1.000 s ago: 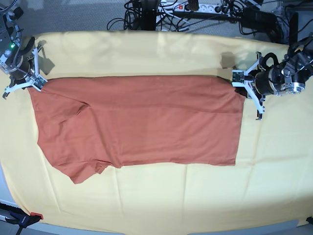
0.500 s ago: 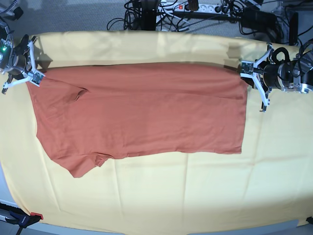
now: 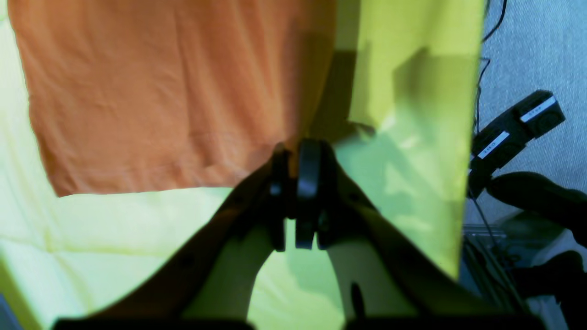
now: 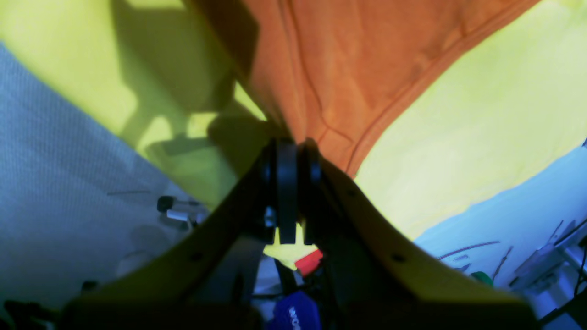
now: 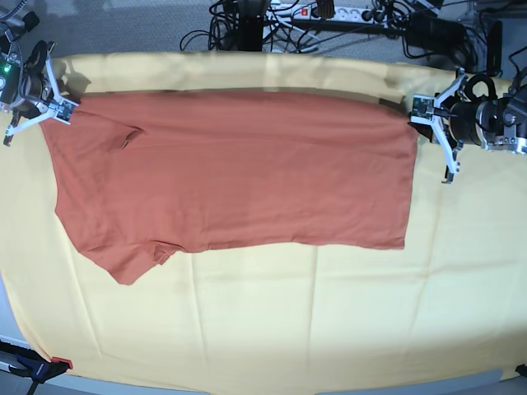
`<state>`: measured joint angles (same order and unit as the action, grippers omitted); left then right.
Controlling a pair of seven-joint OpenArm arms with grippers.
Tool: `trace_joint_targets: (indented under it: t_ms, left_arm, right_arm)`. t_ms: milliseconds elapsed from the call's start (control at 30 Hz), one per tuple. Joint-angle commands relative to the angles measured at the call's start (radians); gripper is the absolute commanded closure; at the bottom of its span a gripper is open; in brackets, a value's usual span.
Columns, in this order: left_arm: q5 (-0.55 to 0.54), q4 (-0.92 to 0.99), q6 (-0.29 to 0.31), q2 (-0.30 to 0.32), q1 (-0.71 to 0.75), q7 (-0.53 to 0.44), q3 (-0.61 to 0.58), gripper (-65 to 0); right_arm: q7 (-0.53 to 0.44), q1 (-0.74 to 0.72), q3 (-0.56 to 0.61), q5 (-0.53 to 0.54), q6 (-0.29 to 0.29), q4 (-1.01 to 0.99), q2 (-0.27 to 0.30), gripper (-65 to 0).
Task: Fold the T-shirt properly
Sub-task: 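Drag the shirt by its shoulder edge to straighten it flat, then release the shoulder edge and lift both grippers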
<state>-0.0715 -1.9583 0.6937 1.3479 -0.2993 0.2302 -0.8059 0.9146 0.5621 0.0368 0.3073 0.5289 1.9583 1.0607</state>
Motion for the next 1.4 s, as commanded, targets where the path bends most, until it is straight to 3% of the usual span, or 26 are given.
trace_joint_targets:
  t_ms: [0,167,300,633,667,700,800,867,900,1100,1200,1367]
  left_arm:
    - [0.003,-0.015,0.004,0.036,-0.016,0.001,0.009,0.0]
    - [0.002,-0.023,0.004,0.063,-0.013,0.002,0.009,0.0]
    - [-0.041,-0.024,0.004,0.078,-0.011,0.002,0.009,0.0]
    - [-0.077,-0.031,0.004,0.082,-0.011,0.002,0.009,0.0]
    - [-0.077,-0.031,0.004,0.082,-0.011,0.003,0.009,-2.3]
    - [-0.077,-0.031,0.004,0.082,-0.011,0.006,0.009,-7.7]
    - [-0.077,-0.032,0.004,0.083,-0.011,0.013,0.009,-25.8]
    - [-0.077,-0.032,0.004,0.086,-0.011,0.013,0.009,-30.9]
    - [-0.077,-0.032,0.004,0.088,-0.011,0.013,0.009,-31.1]
    - [-0.077,-0.077,0.004,0.119,-0.030,0.101,0.010,-31.0]
    - [-0.181,-0.082,0.004,0.123,-0.083,0.171,0.010,-31.0]
    - [-0.421,-0.022,-0.182,0.092,-0.209,0.243,0.010,-31.0]
  right_arm:
    - [0.025,-0.005,-0.011,-0.014,0.004,0.010,0.023,0.0]
    - [0.045,-0.005,-0.011,-0.003,0.004,0.010,0.023,0.0]
    - [0.093,-0.005,-0.011,0.072,0.041,0.010,0.029,0.0]
    - [0.103,0.014,-0.011,0.068,0.021,0.010,0.071,0.0]
    - [0.103,0.014,-0.011,0.068,0.014,0.010,0.070,0.0]
    - [0.104,0.014,-0.011,0.068,0.010,0.010,0.071,-1.9]
    - [0.127,0.014,-0.011,0.068,0.010,0.010,0.071,-24.0]
    - [0.131,0.014,-0.011,0.068,-0.002,0.010,0.073,-35.9]
    - [0.135,0.014,-0.011,0.068,-0.002,0.010,0.076,-38.4]
    - [0.158,0.000,-0.011,0.070,-0.010,0.012,0.104,-38.6]
    - [0.163,-0.039,-0.011,0.071,-0.033,0.012,0.128,-38.6]
    - [0.118,-0.140,-0.011,0.105,-0.103,0.012,0.134,-38.6]
